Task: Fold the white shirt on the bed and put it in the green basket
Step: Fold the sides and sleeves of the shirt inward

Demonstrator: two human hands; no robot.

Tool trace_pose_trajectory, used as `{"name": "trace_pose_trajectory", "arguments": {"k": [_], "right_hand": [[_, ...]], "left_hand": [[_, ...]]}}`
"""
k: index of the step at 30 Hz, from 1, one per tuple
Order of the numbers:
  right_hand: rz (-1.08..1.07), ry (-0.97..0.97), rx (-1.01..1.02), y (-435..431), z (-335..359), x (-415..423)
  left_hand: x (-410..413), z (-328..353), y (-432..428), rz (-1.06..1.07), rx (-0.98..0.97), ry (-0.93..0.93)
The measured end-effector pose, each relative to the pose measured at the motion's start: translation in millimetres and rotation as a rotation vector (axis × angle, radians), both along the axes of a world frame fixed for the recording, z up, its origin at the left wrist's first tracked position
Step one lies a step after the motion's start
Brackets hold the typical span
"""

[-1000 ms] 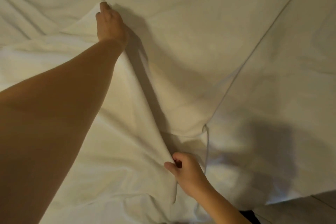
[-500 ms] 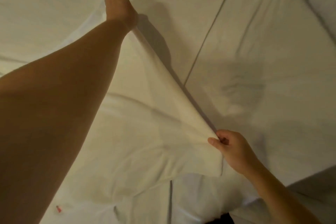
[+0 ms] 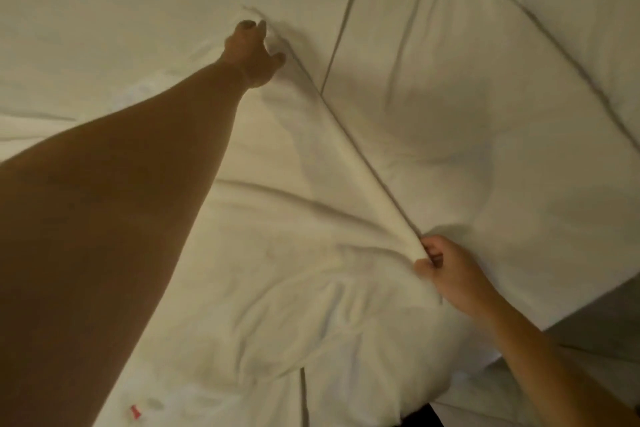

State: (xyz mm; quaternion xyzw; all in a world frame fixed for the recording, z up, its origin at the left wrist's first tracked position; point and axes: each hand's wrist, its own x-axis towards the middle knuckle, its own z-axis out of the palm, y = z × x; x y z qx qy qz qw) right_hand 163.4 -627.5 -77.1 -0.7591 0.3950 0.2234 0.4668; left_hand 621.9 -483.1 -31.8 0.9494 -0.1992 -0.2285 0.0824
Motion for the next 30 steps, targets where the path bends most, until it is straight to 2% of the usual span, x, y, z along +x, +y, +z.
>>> {"name": "trace_pose_trajectory", "arguments": {"k": [2,6,10,22,28,30], "right_hand": [[0.006,-0.007,-0.06,4.6,2.4,-4.0],[0.107,-0.163,-0.415,20.0,6.5,-6.2],[0.16,-0.314,-0.519,56.0,15.5,3.5],[0.331,-0.369,-0.215,265.2,9.7,29.0],[0.454,-0.434,-0.165,382.7,2.1,26.5],[0.467,-0.44,-0.15,415.9,1.9,25.2]], "left_hand": [[-8.0,-7.7,15.9,-0.008,0.021,0.001],[-18.8,-18.7,64.6,0.079,-0.003,-0.02],[-27.2,-22.2,133.0,0.19,-0.037,-0.037],[-54.7,-38.8,387.9,0.479,0.02,-0.101],[-68.6,-44.7,496.8,0.633,0.012,-0.115],[-70.0,-48.3,520.9,0.622,-0.022,-0.1]]}}
